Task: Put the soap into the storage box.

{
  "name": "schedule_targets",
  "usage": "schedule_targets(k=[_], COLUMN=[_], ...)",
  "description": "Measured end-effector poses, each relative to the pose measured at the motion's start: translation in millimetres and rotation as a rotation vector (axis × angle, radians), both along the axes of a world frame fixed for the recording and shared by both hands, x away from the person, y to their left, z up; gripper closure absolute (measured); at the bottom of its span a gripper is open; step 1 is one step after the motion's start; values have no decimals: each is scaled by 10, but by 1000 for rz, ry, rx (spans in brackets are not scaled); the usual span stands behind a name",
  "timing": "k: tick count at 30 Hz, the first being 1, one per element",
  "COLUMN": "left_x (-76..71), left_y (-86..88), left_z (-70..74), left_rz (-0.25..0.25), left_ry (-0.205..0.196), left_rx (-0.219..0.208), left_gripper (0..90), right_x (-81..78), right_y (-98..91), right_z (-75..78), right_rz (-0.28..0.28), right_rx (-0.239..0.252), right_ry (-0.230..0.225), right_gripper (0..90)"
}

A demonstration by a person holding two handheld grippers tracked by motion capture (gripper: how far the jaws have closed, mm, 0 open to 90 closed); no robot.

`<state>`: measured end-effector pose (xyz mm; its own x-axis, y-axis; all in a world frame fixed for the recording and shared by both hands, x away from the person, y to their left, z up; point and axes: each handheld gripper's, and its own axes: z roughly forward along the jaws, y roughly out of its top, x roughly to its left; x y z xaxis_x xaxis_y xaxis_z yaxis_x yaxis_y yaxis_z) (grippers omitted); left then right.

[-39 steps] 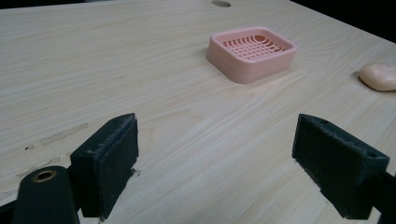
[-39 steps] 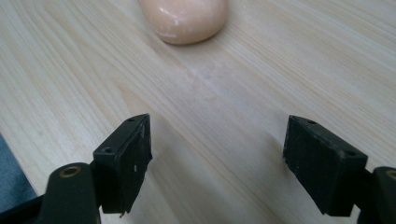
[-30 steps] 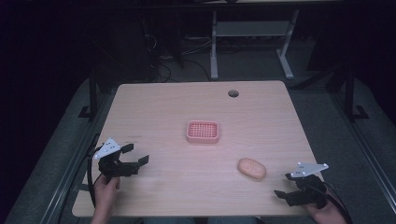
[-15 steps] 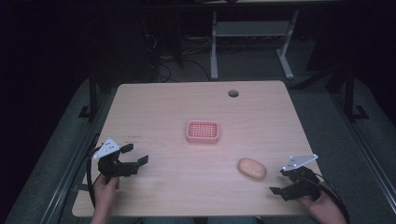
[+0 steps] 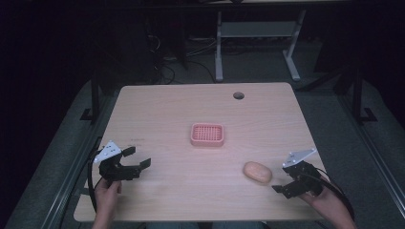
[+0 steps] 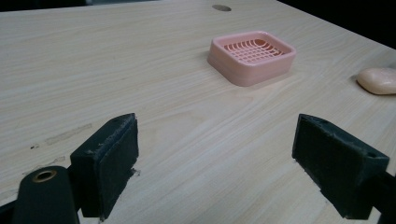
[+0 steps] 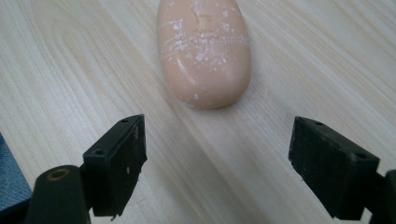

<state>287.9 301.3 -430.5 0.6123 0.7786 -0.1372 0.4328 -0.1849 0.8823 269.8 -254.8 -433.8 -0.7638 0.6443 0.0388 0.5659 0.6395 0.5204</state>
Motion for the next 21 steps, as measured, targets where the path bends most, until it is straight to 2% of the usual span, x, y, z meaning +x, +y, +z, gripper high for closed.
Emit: schedule_targets(k=[7, 21], left_x=[1, 3], left_y=[2, 19], left_z=[-1, 0], left_rz=[0, -2], left_ry=[2, 1], left_rx=[-2, -7], left_gripper=[142, 143], right_x=[73, 216], right_y=[76, 287], right_z=[28, 123], right_rz=[29, 81], right_rx=[-16, -79], right_ry=[21, 24], right_gripper=[186, 193])
